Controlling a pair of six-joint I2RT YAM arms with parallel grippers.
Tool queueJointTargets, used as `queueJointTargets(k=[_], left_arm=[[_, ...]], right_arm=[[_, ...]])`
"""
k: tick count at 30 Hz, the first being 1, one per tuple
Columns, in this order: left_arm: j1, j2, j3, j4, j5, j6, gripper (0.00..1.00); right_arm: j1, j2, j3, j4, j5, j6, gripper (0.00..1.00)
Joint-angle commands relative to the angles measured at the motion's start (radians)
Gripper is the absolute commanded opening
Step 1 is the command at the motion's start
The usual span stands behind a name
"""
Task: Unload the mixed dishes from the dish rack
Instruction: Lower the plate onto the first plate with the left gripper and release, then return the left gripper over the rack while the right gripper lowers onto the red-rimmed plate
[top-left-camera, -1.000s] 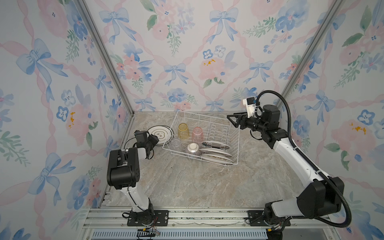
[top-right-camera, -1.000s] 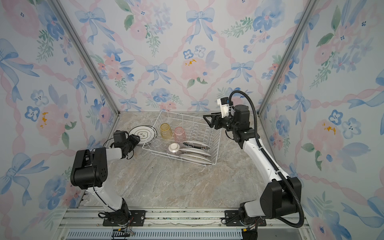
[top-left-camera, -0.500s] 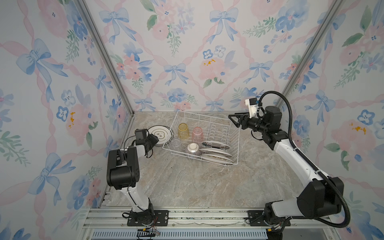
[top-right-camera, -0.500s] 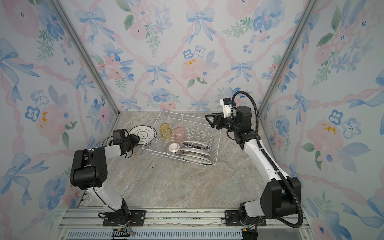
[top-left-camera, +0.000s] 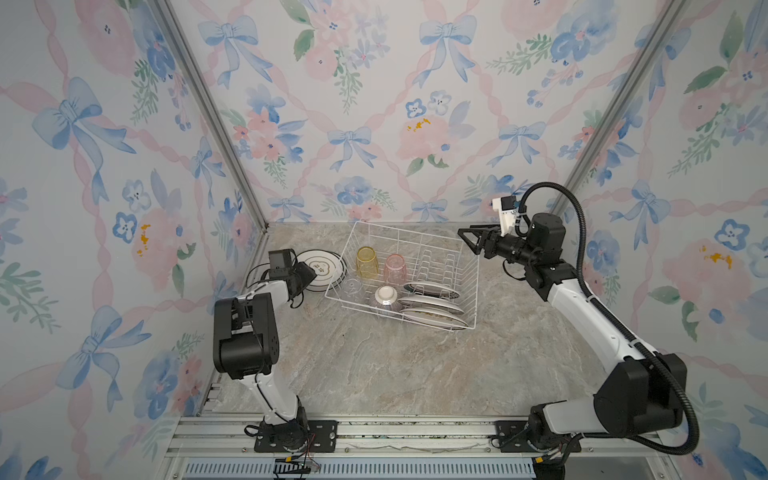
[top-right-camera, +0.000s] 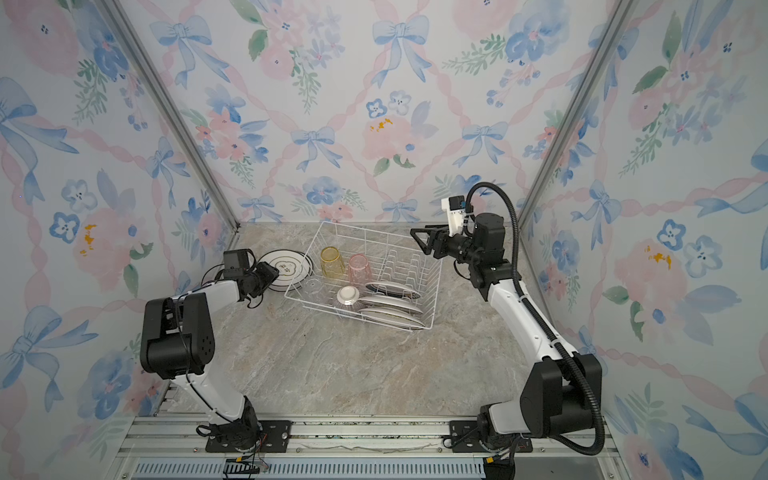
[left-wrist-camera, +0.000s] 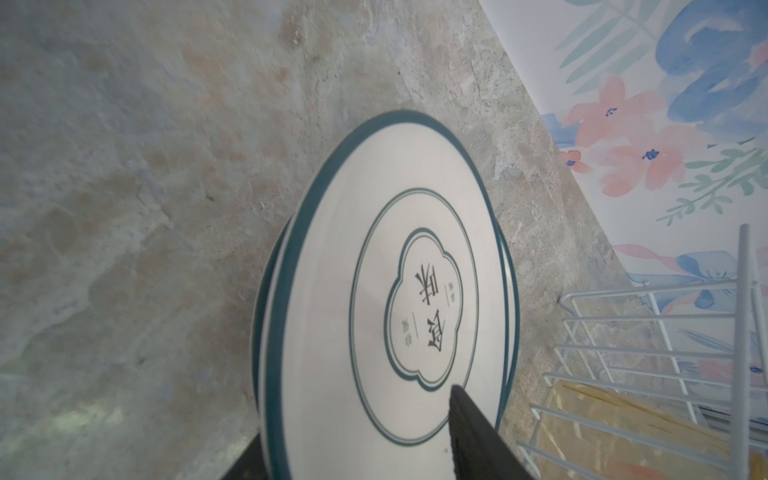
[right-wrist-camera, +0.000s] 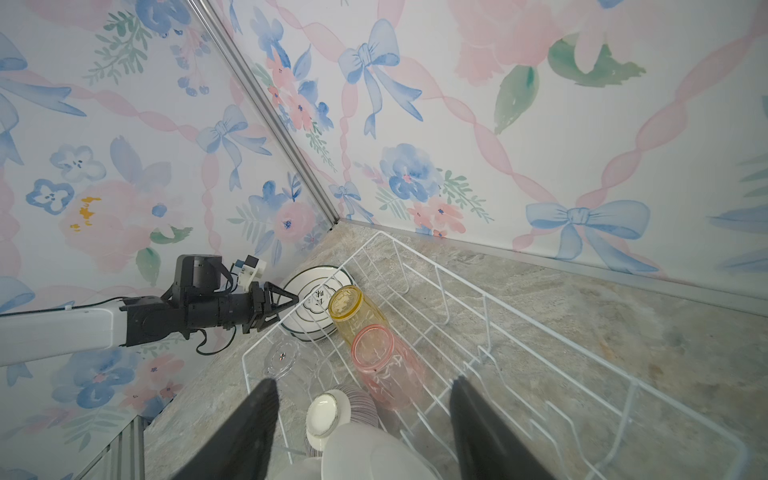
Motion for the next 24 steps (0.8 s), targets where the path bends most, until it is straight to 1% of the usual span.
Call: queueJointTargets(k=[1, 9, 12, 17, 24], left_arm=[[-0.006, -0.030, 0.041, -0.068, 0.011, 0.045, 0.55], [-0.007, 0.011, 0.048, -0.115, 0.040, 0.064, 0.55], [-0.010, 0.025, 0.064, -0.158, 0.044, 0.087, 0.54], [-0.012, 0.019, 0.081, -0.228, 0.022, 0.134, 0.55], [-0.012, 0.026, 0.082, -0.279, -0.007, 0.171, 0.55]], right_arm=[[-0.010, -0.022, -0.019, 0.044, -0.027, 0.023, 0.68], [-0.011, -0.031, -0.036, 0.079, -0.039, 0.042, 0.68], [-0.011, -0.034, -0.042, 0.091, -0.041, 0.048, 0.68], [-0.013, -0.038, -0.053, 0.114, -0.052, 0.062, 0.68], [-0.021, -0.040, -0.062, 0.140, -0.063, 0.081, 0.68]])
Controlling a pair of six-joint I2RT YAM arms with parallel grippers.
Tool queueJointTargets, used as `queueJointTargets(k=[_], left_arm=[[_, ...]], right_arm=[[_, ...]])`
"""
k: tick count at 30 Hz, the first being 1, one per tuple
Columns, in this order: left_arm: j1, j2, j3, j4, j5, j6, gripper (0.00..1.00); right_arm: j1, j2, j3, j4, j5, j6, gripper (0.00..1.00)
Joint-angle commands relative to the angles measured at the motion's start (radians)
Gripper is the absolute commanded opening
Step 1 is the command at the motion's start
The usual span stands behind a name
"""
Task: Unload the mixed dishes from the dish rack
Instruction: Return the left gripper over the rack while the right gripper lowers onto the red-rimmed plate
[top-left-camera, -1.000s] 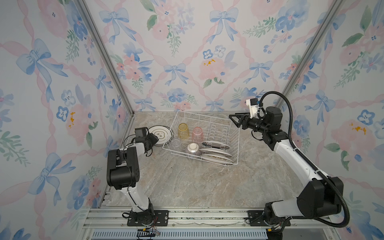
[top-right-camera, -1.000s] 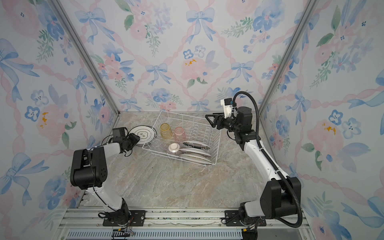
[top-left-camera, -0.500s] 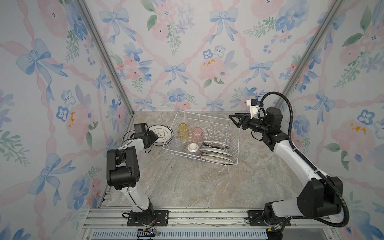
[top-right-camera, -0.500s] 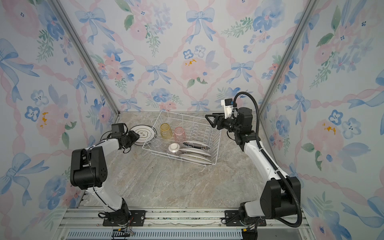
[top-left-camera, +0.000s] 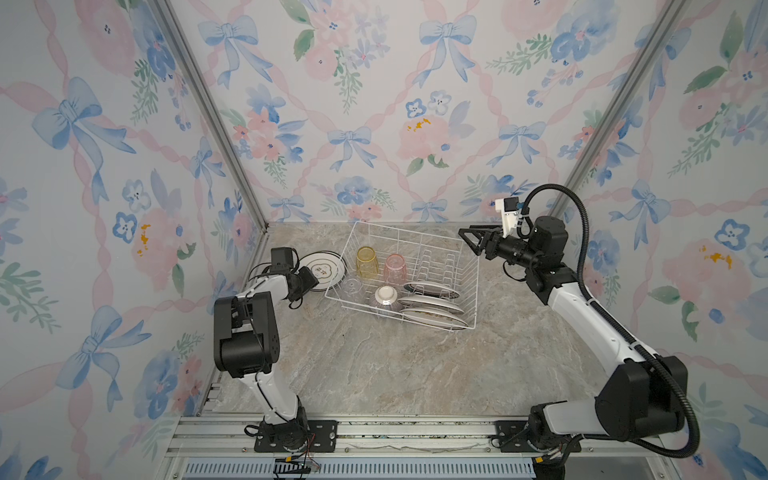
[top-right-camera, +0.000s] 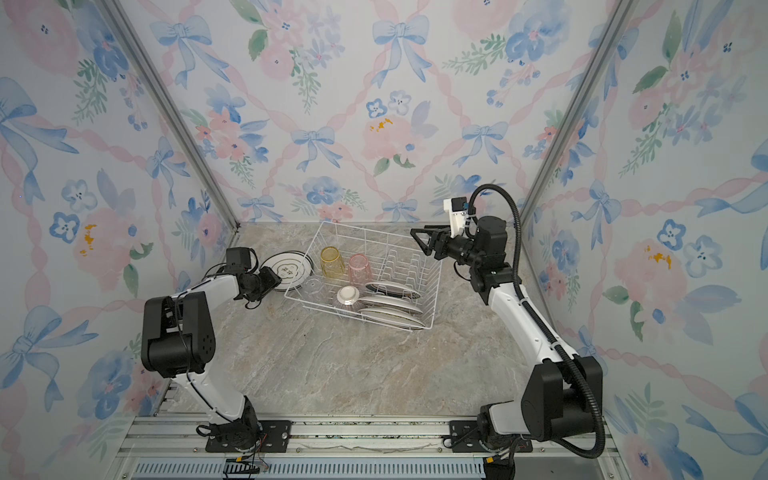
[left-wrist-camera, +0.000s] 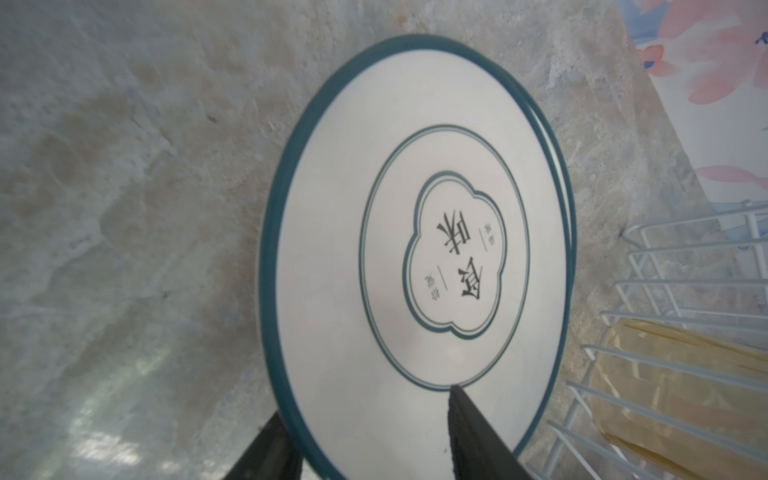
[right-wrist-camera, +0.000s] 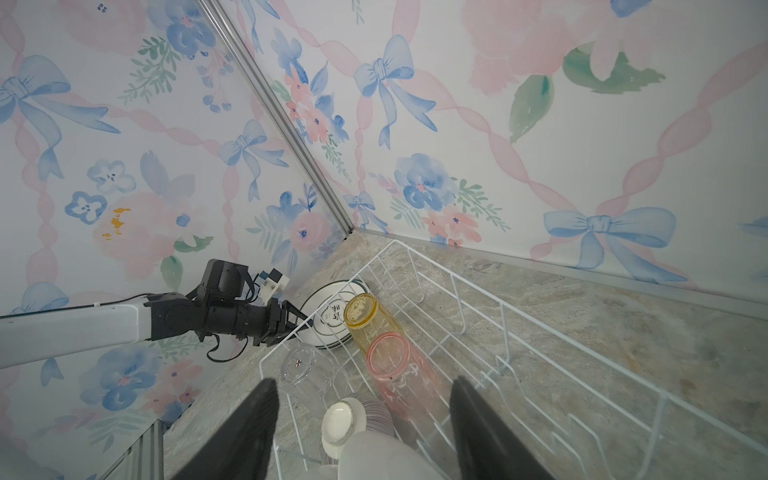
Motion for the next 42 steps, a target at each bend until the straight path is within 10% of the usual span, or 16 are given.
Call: queueJointTargets(k=[1, 13, 20, 26, 42], left_arm=[[-0.003, 0.019, 0.023, -0.048, -0.019, 0.048, 0.55], [0.001, 0.045, 0.029, -0.048, -0.016, 0.050, 0.55], [0.026, -0.113, -0.092, 0.023, -0.019, 0.050, 0.55], [0.014, -0.375, -0.308, 0.162, -0.004, 0.008, 0.55], [-0.229, -0.799, -0.436, 0.267, -0.110, 0.005, 0.61]], right_arm=[[-0.016, -0.022, -0.016, 0.047, -0.030, 0.022, 0.68], [-0.019, -0.023, -0.005, 0.006, -0.054, 0.003, 0.67], [0.006, -0.020, 0.069, -0.335, -0.022, -0.254, 0.59], [0.116, -0.031, 0.103, -0.584, 0.165, -0.483, 0.42], [0.481, 0.072, 0.191, -0.822, 0.713, -0.783, 0.48]])
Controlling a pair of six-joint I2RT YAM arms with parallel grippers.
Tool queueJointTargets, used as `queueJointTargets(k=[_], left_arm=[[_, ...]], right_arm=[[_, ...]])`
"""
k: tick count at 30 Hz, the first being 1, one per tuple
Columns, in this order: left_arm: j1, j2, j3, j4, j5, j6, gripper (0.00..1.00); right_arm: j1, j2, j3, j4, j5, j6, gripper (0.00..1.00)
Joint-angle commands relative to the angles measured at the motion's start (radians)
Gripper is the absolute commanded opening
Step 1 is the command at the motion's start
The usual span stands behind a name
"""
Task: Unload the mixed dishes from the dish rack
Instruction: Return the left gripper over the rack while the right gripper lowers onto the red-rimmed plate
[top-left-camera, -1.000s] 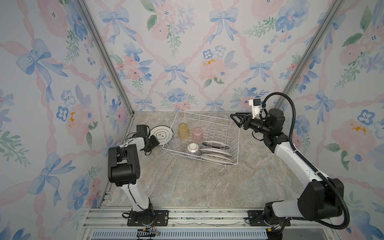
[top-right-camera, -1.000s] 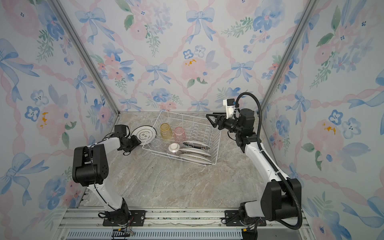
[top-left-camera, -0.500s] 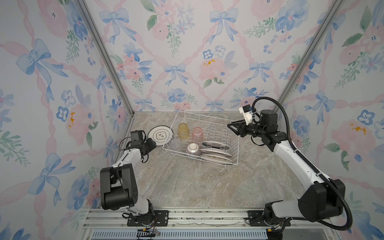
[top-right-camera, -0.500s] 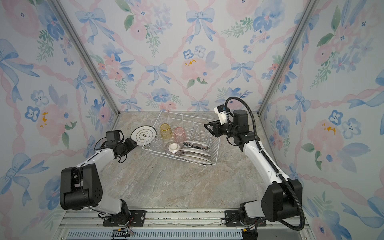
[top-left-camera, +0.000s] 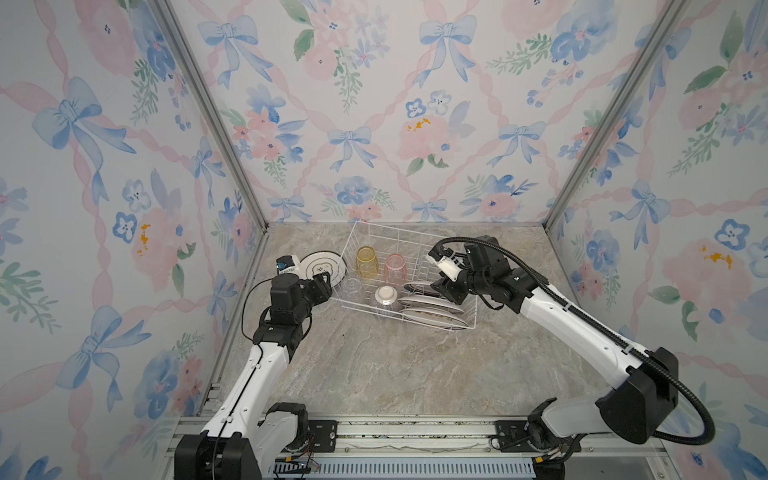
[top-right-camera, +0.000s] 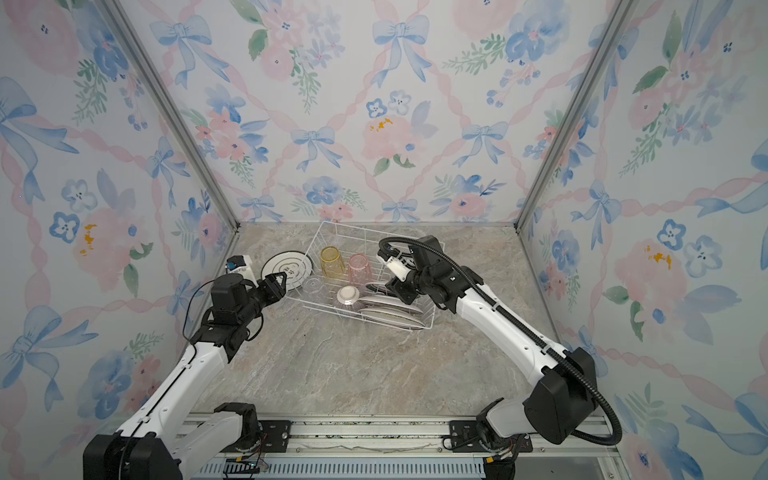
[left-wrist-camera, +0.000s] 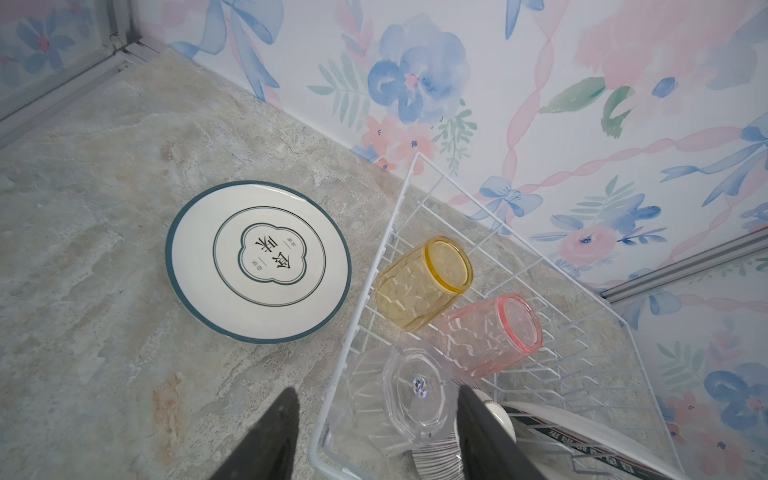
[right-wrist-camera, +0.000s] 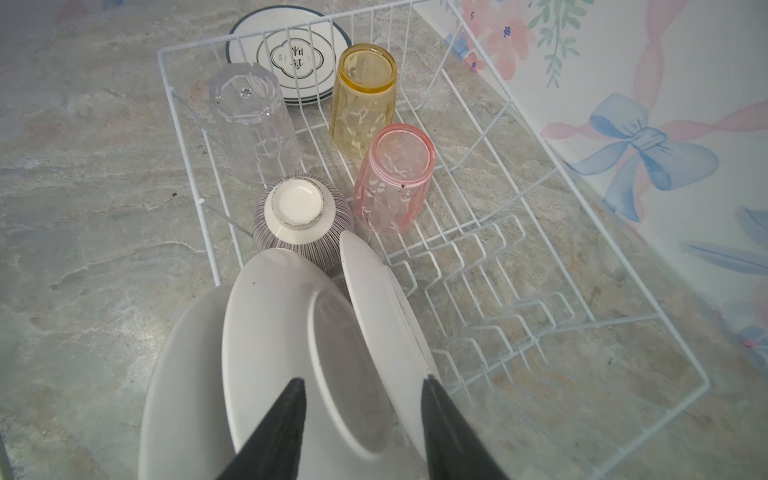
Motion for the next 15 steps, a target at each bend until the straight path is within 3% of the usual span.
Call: queueJointTargets(k=[1, 5, 15], left_arm=[[-0.018, -0.003, 0.018, 0.023, 0.006, -0.002, 0.61], [-0.041, 0.005, 0.015, 0.063, 0.029, -0.010, 0.61], [-0.057, 0.016, 0.002, 0.108, 0.053, -0.026, 0.60]], right_arm=[[0.054, 0.048, 0.047, -0.077, 0.163, -0.053, 0.47], [0.086, 0.103, 0.083, -0.089, 0.278, -0.069, 0.43], [0.096, 0.193, 0.138, -0.119, 0.332, -0.084, 0.38]])
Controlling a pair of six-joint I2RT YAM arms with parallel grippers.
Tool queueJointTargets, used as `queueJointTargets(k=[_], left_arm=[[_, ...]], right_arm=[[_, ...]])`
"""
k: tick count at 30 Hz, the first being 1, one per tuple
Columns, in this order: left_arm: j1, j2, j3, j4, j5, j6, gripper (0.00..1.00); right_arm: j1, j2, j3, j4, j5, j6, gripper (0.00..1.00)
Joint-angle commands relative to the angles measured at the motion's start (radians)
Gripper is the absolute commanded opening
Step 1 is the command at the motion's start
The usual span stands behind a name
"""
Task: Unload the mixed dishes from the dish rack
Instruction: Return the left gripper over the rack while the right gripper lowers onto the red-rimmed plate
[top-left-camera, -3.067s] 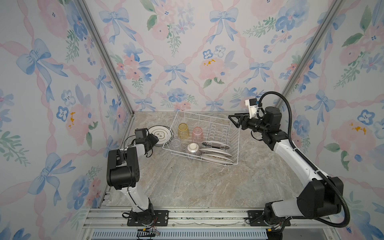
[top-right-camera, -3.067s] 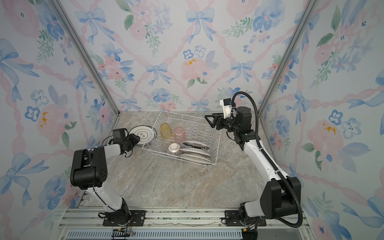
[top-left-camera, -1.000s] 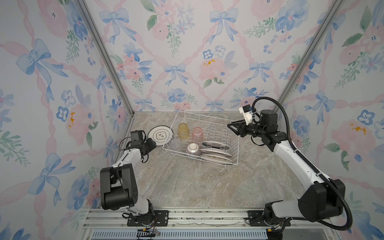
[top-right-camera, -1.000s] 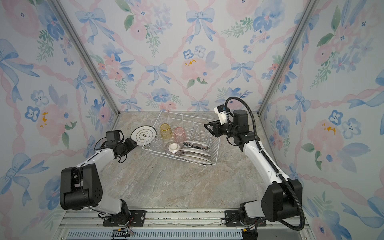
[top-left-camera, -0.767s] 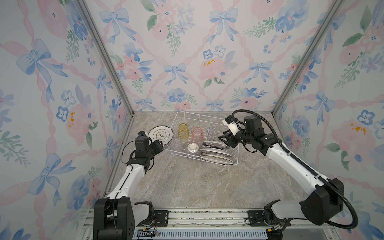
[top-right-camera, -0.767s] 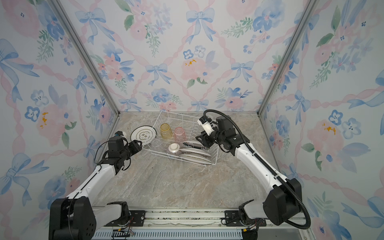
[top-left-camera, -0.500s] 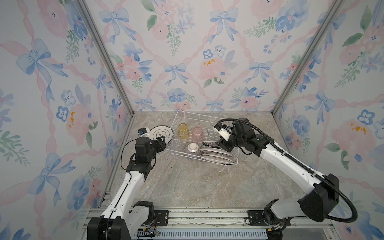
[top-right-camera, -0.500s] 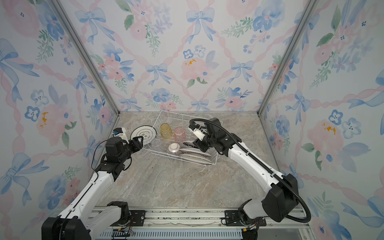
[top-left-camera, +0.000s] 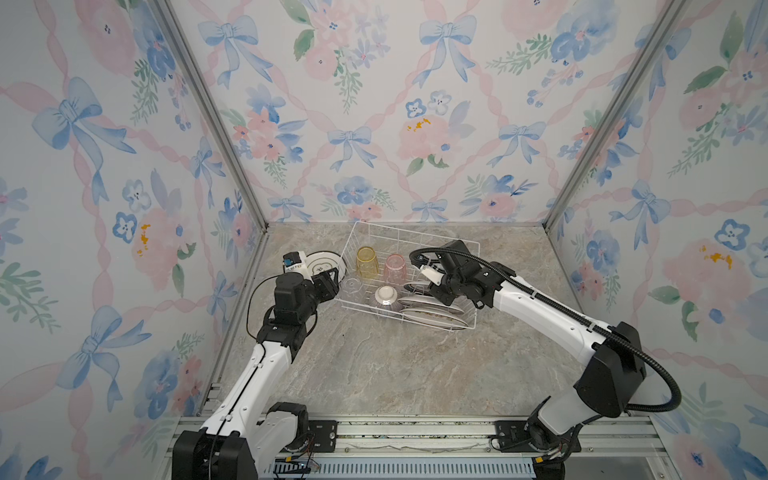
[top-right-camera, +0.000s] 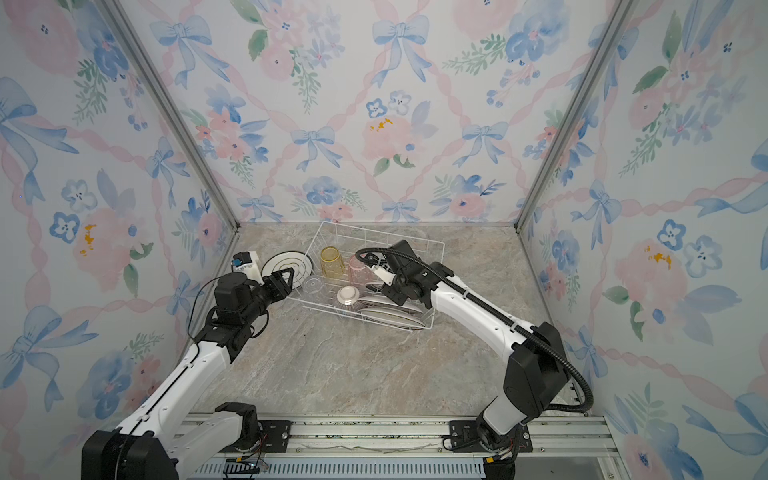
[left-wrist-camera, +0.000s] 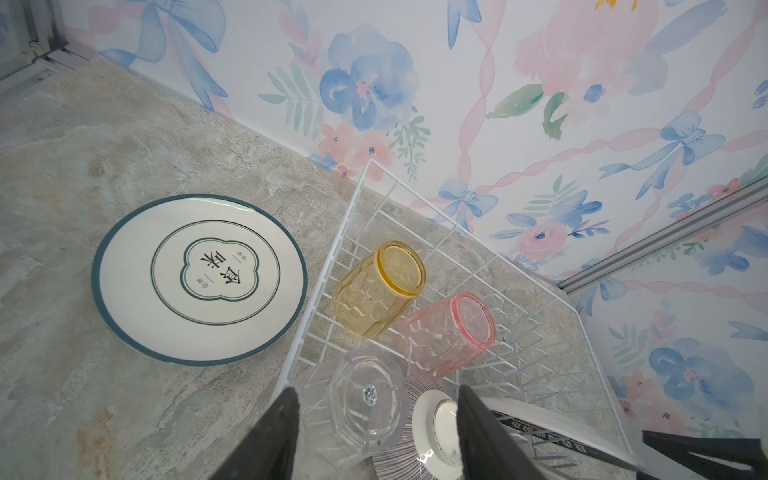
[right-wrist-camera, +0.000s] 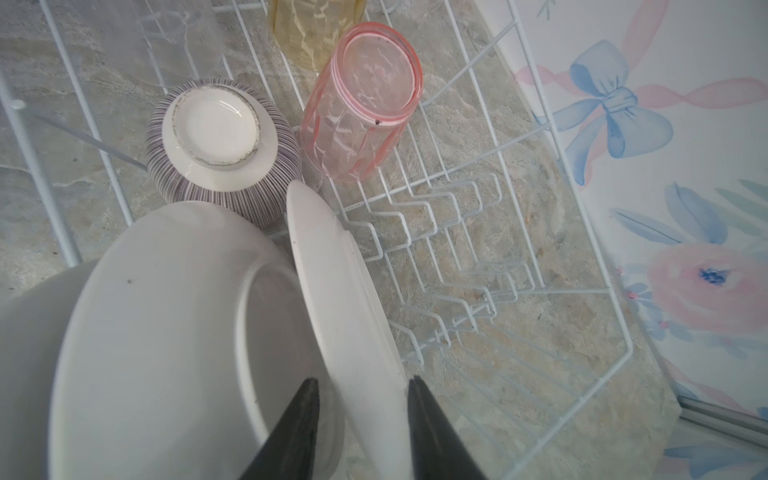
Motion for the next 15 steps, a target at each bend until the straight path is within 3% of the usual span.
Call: queueJointTargets(k=[1, 10, 13, 15], left_arm=[[-0.008, 0.006, 0.002, 0.029, 0.018, -0.008, 0.60], [-0.015, 0.036, 0.019, 0.056, 0.045, -0.021, 0.60], [-0.028, 0.054, 0.030, 0.070, 0.051, -0.020, 0.59], [-0.040, 0.069, 0.037, 0.077, 0.057, -0.020, 0.59]], right_arm=[[0.005, 0.039, 0.050, -0.047, 0.040, -0.020, 0.37], [-0.006, 0.137, 0.111, -0.106, 0.004, -0.020, 0.26], [-0.011, 0.150, 0.120, -0.110, -0.004, -0.022, 0.19], [-0.010, 0.156, 0.127, -0.113, 0.000, -0.026, 0.08]])
